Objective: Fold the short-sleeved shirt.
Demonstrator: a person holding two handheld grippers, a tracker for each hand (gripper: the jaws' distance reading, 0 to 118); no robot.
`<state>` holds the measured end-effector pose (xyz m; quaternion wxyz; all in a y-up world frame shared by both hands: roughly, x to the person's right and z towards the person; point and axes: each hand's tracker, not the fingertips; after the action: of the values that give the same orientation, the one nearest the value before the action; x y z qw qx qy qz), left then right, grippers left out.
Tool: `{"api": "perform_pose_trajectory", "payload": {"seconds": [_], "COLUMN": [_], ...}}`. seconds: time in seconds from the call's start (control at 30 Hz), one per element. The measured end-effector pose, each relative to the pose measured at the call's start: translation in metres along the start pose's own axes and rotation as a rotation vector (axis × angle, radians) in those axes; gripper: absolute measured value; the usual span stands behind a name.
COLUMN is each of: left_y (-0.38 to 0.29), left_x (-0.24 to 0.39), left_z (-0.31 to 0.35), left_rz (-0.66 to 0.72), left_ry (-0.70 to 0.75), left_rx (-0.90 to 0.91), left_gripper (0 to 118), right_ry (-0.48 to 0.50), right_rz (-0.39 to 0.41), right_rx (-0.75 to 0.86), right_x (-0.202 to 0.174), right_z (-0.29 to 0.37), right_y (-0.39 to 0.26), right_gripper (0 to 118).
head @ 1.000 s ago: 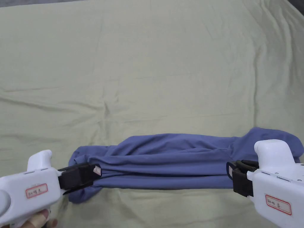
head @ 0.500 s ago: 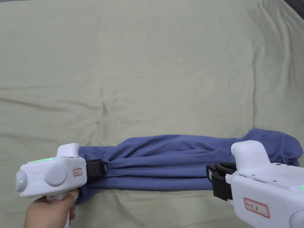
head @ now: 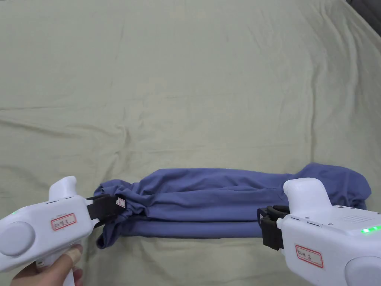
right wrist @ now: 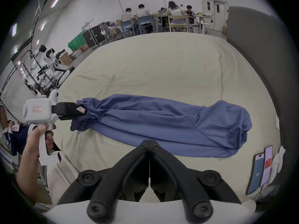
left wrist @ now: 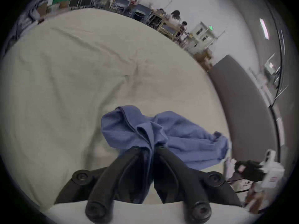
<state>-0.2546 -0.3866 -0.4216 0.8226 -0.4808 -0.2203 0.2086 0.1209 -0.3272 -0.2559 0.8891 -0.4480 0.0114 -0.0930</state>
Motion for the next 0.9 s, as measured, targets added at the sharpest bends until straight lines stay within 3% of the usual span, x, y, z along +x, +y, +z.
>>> {"api": "perform_pose_trajectory", "payload": {"seconds": [0.1, 0.23, 0.33, 0.43, 0.67, 0.9], "left_y": [0.002, 0.014, 0.014, 0.020, 0.033, 0.047], "left_x": [-0.002, -0.018, 0.007, 0.003, -0.036, -0.059], "left_z": [0.015, 0.033, 0.037, 0.039, 0.066, 0.100], "left_rz": [-0.006, 0.139, 0.049, 0.129, 0.194, 0.174], "left_ry": [0.070, -0.095, -0.057, -0.118, -0.072, 0.031], "left_rx": [0.039, 0.042, 0.069, 0.086, 0.139, 0.184], "left_gripper": [8, 8, 8, 8, 8, 8], "right_ry": [-0.010, -0.014, -0.020, -0.019, -0.028, -0.022], "right_rz": [-0.018, -0.029, -0.026, -0.040, -0.029, -0.033], "right_rx": [0.004, 0.001, -0.002, -0.005, -0.002, 0.003], "right_x": [0.003, 0.004, 0.005, 0.006, 0.006, -0.002], "right_z": [0.001, 0.001, 0.000, -0.001, 0.002, -0.002], "right_y": [-0.001, -0.001, -0.002, -0.001, 0.003, 0.006], "right_gripper": [3, 3, 3, 3, 3, 3]}}
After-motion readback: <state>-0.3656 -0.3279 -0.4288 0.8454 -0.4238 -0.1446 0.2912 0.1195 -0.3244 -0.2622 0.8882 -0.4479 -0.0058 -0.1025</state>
